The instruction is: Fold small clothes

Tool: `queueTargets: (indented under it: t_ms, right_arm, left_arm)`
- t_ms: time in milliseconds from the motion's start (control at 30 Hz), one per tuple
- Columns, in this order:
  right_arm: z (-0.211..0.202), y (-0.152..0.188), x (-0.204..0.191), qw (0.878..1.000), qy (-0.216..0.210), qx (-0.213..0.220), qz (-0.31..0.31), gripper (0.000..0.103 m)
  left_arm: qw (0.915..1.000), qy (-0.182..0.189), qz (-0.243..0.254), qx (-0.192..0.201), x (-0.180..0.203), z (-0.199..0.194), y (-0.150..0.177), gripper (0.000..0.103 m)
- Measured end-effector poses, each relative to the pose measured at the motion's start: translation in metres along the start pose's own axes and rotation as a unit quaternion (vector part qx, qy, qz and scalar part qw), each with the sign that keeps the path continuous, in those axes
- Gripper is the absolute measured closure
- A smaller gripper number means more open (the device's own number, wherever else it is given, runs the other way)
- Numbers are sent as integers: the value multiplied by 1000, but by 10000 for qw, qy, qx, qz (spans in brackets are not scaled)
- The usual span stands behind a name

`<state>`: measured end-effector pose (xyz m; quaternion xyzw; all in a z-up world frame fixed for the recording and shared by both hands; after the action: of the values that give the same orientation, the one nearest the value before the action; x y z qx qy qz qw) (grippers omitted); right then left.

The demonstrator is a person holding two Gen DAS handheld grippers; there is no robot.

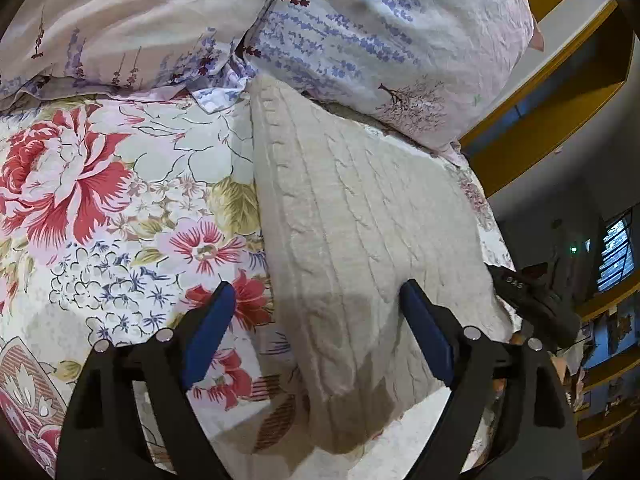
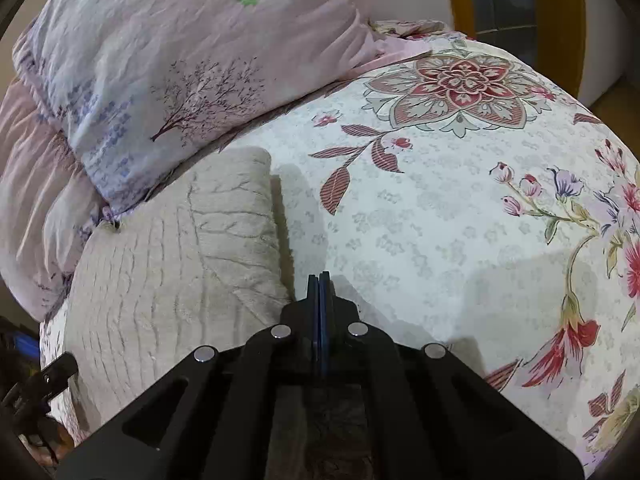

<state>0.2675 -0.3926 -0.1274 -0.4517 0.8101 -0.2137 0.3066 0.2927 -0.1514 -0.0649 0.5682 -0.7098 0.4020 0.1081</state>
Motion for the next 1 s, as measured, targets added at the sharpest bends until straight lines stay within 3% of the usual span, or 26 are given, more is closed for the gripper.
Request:
queueTargets:
  t_ms: [100,167,233,400,467,533,700,833,1000]
  right_arm:
    - [-17,-5,-3,9995,-271,108,101,100]
    - [-32,-13,-3,9987,-277,416,118,88]
    - [-44,-16,-11,9969,-550,556,130,66]
    - [-48,-9,-47,9919,-1139,468,-315,65]
    - [-29,8,-55,9936,-864,129,-713,65]
    - [-22,13,-57,9931,-593,232,-988,64]
    - [-28,10,-52,9939,-886,16,-651,62]
    - [-39,0,-43,9901,-1403,-4,-62,37]
    - [-40,-5,-31,9918,-1273,20,145,35]
  left_arm:
    - [10000,75,-44,1,-2,1,0,17]
    - [9999,111,-67,3,-3,1,-1,17]
    - [9999,124,-56,11,-2,2,-1,17]
    - [9999,134,-8,33,2,6,-4,17]
    - [9999,112,8,24,2,9,-5,15]
    - [10000,76,48,26,3,11,-6,14]
    - [9999,-10,152,45,4,13,-8,14]
    - [9998,-15,174,35,3,14,-9,14]
    - [9998,-37,191,45,2,14,-9,13]
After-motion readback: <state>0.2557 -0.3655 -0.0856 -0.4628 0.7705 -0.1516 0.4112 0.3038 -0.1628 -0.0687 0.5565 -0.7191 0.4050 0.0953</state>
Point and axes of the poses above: each gripper's, at about its wrist camera, not at the fingertips, and z roughly the way its jaws point, x to its right, y to its underside, the point moved 10 cm from there along z, roughly the way its jaws point, and after that the axes turned 9 degrees about y, right-handed, at the moved point
